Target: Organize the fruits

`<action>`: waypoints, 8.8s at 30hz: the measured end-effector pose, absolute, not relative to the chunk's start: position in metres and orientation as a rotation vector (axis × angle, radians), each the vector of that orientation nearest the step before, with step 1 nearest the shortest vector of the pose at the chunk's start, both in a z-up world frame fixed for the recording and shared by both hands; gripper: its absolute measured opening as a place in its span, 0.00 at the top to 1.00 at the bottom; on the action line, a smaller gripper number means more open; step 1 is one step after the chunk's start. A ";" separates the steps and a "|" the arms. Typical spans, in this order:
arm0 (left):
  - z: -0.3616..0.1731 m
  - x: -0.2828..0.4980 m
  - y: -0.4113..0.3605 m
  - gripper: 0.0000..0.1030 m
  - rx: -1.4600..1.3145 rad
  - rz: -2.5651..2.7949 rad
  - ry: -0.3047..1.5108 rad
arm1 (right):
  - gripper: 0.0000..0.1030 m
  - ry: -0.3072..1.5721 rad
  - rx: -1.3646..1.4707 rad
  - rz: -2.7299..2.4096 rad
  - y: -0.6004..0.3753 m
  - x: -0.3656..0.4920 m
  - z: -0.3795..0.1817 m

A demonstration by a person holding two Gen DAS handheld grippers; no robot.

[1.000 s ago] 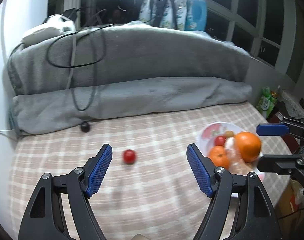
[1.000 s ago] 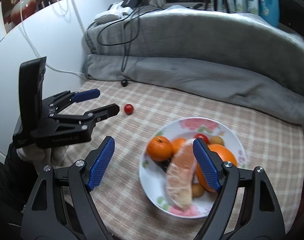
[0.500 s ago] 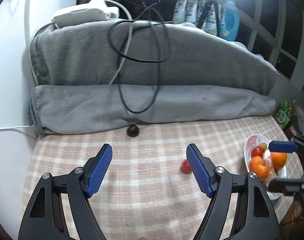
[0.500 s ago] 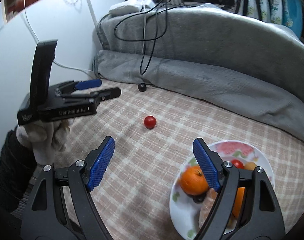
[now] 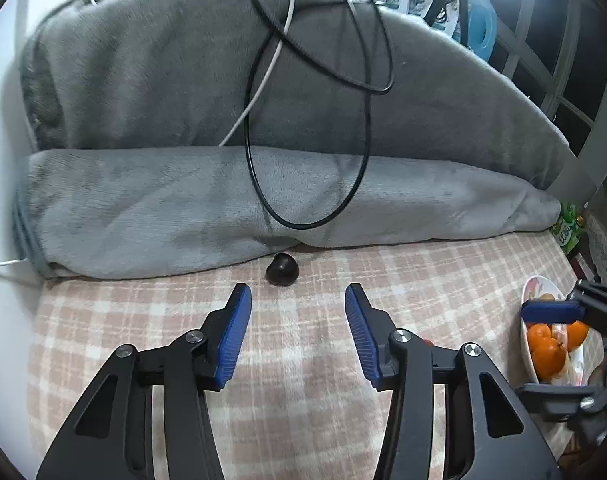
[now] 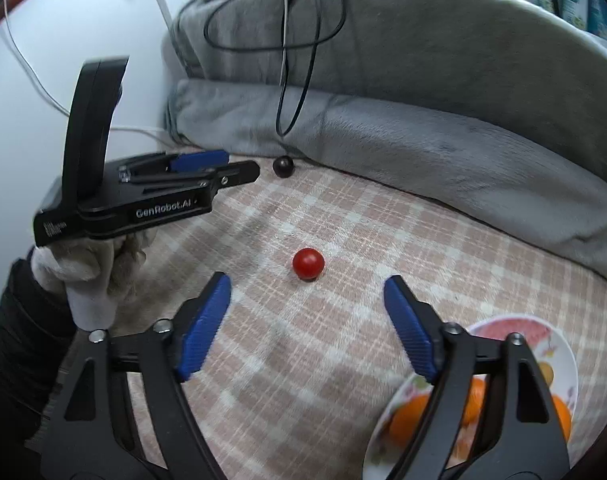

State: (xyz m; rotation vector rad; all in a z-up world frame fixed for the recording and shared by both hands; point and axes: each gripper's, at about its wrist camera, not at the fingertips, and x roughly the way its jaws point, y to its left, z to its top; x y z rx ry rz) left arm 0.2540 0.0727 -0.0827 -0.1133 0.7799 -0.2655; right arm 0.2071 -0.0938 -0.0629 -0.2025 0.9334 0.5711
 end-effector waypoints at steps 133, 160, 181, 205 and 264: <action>-0.066 0.103 -0.136 0.79 0.017 -0.622 0.730 | 0.74 0.885 -0.032 0.423 -0.263 0.184 -0.026; -0.071 0.108 -0.139 0.78 0.015 -0.624 0.739 | 0.63 0.900 -0.035 0.415 -0.264 0.189 -0.032; -0.067 0.104 -0.137 0.48 0.014 -0.617 0.716 | 0.29 0.853 -0.025 0.397 -0.270 0.178 -0.020; -0.063 0.101 -0.132 0.24 0.019 -0.556 0.714 | 0.06 0.779 -0.060 0.324 -0.268 0.155 -0.015; -0.031 0.045 -0.103 0.22 -0.005 -0.399 0.597 | 0.03 0.542 -0.053 0.184 -0.283 0.052 0.008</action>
